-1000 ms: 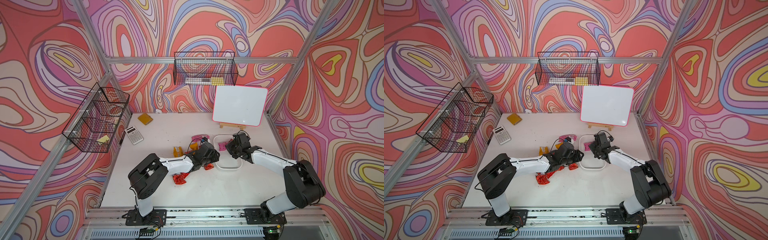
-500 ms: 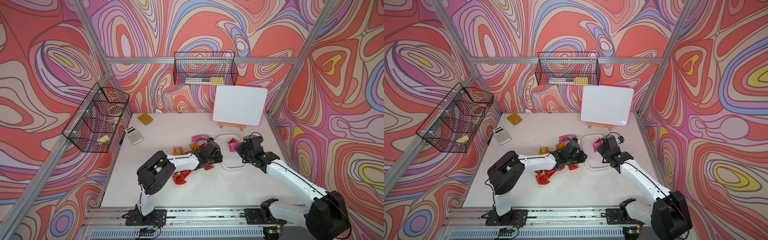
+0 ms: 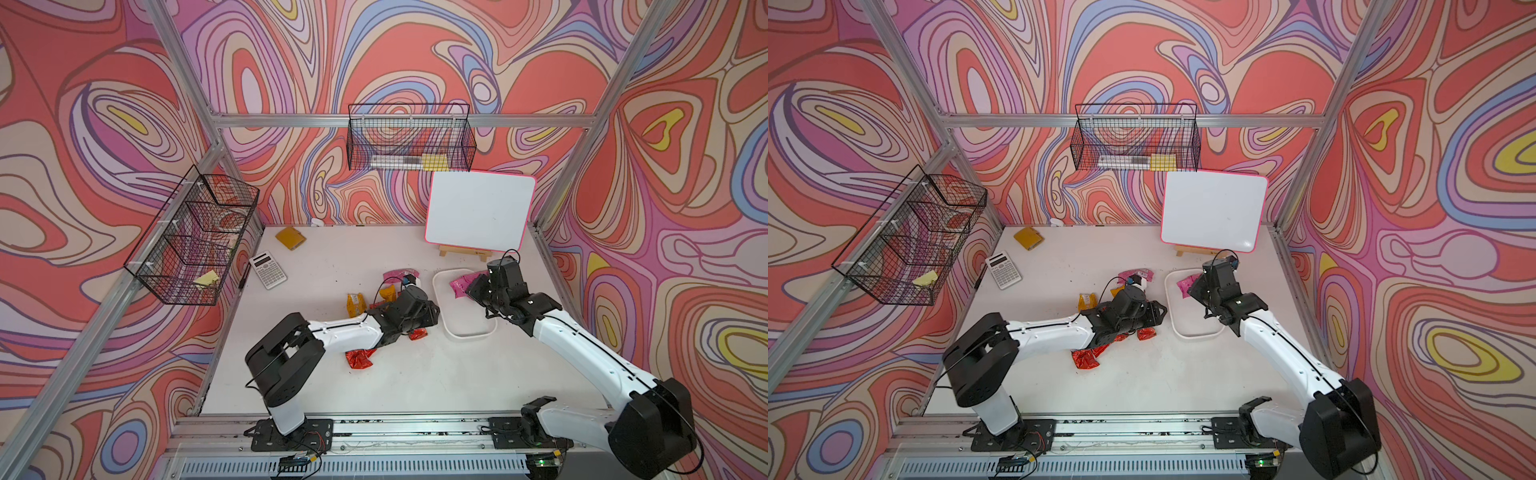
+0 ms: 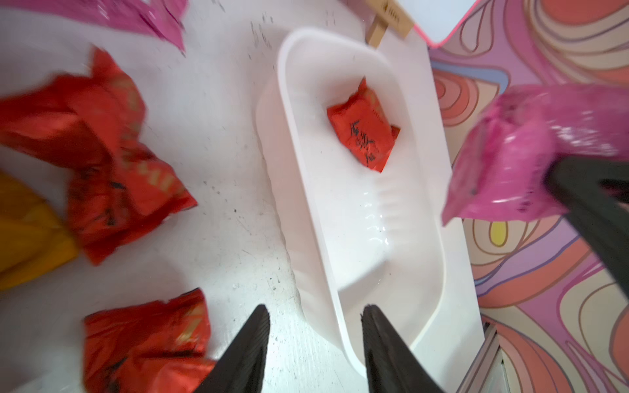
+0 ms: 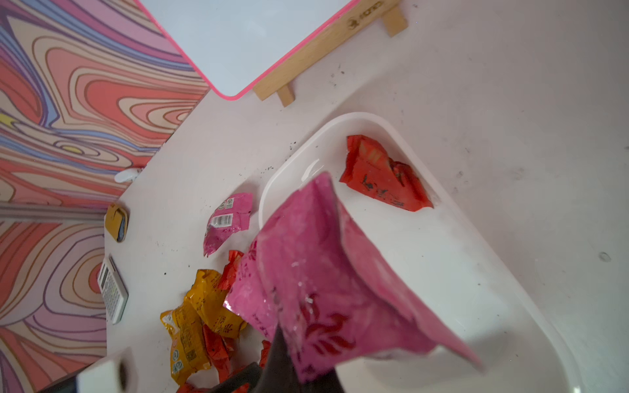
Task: Take the tea bags out of the storage box
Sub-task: Adjust the storage box at the center of the board, then place the tea bag at the center of the board.
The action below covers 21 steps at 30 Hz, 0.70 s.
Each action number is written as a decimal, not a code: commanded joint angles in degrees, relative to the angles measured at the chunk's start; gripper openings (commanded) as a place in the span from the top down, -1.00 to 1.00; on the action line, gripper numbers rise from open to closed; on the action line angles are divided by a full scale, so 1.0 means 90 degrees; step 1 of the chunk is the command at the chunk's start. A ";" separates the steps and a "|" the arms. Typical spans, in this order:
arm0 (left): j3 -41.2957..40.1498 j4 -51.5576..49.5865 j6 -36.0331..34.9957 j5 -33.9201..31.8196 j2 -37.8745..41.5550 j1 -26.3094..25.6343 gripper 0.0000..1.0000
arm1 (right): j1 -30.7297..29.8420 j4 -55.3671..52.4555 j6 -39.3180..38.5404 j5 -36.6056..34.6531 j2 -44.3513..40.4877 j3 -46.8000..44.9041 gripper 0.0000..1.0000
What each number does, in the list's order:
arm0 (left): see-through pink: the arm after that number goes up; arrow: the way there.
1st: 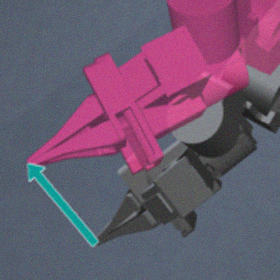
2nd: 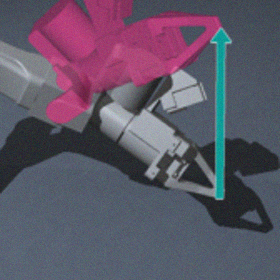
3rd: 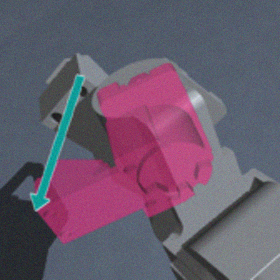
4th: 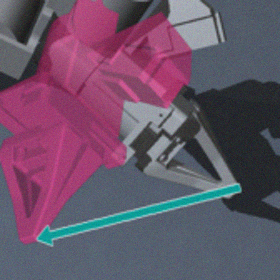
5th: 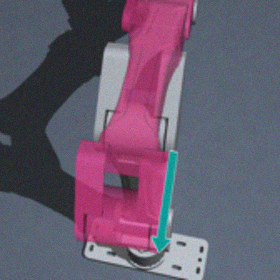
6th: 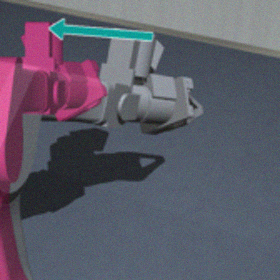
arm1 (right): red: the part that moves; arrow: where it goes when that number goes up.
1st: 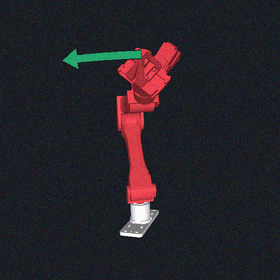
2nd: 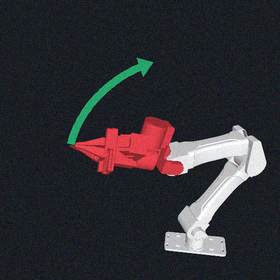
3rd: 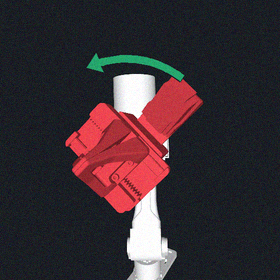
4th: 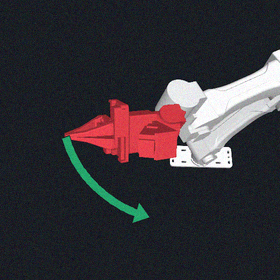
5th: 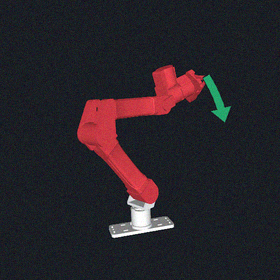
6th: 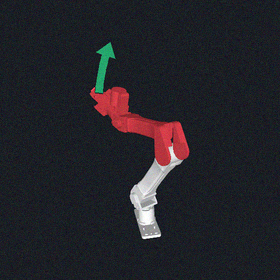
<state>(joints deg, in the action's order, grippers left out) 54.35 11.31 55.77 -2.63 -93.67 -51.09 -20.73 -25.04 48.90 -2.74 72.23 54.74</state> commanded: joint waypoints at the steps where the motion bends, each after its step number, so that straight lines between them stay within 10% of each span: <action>1: -0.0534 0.0208 0.0300 -0.1389 0.0966 -0.0018 0.01 | -0.0114 -0.0067 -0.0936 0.0663 0.0525 0.0563 1.00; 9: -0.1468 -0.0403 0.0807 -0.2749 0.2310 0.0041 0.04 | -0.1215 -0.1778 -0.2325 0.0222 0.2307 0.2479 1.00; 21: -0.1712 -0.0443 0.0965 -0.2672 0.2374 0.0113 0.04 | -0.1720 -0.3072 -0.2962 -0.0174 0.4063 0.3710 1.00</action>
<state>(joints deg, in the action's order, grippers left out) 39.64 7.88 63.94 -25.91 -72.23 -50.28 -35.83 -48.29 24.40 -1.93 107.11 86.39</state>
